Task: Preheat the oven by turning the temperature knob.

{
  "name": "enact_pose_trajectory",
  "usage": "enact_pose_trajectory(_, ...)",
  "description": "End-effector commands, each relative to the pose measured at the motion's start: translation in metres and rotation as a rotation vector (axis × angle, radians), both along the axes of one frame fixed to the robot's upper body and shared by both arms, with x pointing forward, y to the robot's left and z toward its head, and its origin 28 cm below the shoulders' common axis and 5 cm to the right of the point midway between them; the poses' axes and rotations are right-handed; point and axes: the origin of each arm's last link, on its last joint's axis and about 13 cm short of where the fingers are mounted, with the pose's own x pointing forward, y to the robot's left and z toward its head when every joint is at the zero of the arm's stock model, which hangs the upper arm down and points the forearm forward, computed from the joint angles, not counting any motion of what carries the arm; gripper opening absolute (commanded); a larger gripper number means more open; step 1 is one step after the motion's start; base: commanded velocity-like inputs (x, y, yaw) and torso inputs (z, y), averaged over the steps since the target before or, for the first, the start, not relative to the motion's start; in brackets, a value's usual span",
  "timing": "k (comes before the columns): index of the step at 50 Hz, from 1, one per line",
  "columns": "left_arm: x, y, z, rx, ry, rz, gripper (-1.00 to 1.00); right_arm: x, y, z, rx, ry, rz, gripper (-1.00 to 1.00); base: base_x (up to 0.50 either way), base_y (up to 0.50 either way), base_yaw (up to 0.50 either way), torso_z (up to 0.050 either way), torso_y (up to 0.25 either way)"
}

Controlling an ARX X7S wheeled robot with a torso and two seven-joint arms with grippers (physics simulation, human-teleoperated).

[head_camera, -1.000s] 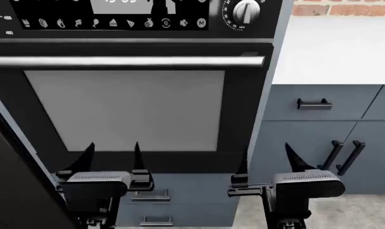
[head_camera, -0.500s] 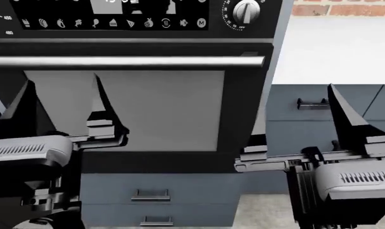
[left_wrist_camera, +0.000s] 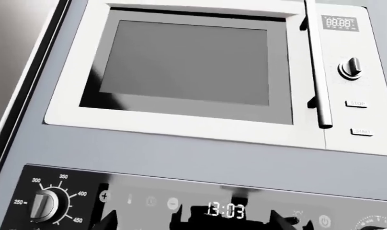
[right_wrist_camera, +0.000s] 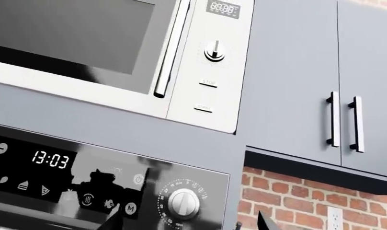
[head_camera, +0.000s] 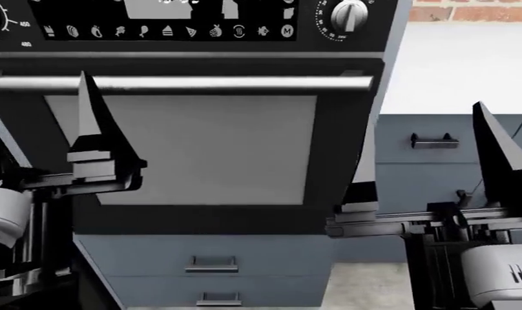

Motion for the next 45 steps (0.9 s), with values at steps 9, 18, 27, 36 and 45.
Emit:
enact_pose_trajectory(9, -0.0051, 0.0006, 0.0043, 0.012, -0.023, -0.001, 1.00, -0.0026, 0.0003, 0.0011, 0.009, -0.023, 0.001, 1.00, 0.00, 0.50, 0.00, 0.000, 0.000)
enact_pose_trajectory(18, -0.0041, 0.0014, 0.0038, 0.011, -0.018, 0.001, 1.00, -0.0021, -0.0007, 0.0018, 0.009, -0.025, -0.002, 1.00, 0.00, 0.50, 0.00, 0.000, 0.000)
enact_pose_trajectory(27, -0.0048, 0.0007, 0.0035, 0.016, -0.018, -0.001, 1.00, -0.0024, -0.0002, 0.0018, 0.005, -0.027, -0.001, 1.00, 0.00, 0.50, 0.00, 0.000, 0.000)
enact_pose_trajectory(36, -0.0045, 0.0005, 0.0035, 0.017, -0.021, 0.000, 1.00, -0.0025, 0.0000, 0.0019, 0.005, -0.030, -0.004, 1.00, 0.00, 0.50, 0.00, 0.000, 0.000)
enact_pose_trajectory(45, -0.0059, 0.0005, 0.0036, 0.019, -0.022, -0.003, 1.00, -0.0026, 0.0010, 0.0020, 0.004, -0.031, -0.005, 1.00, 0.00, 0.37, 0.00, 0.000, 0.000)
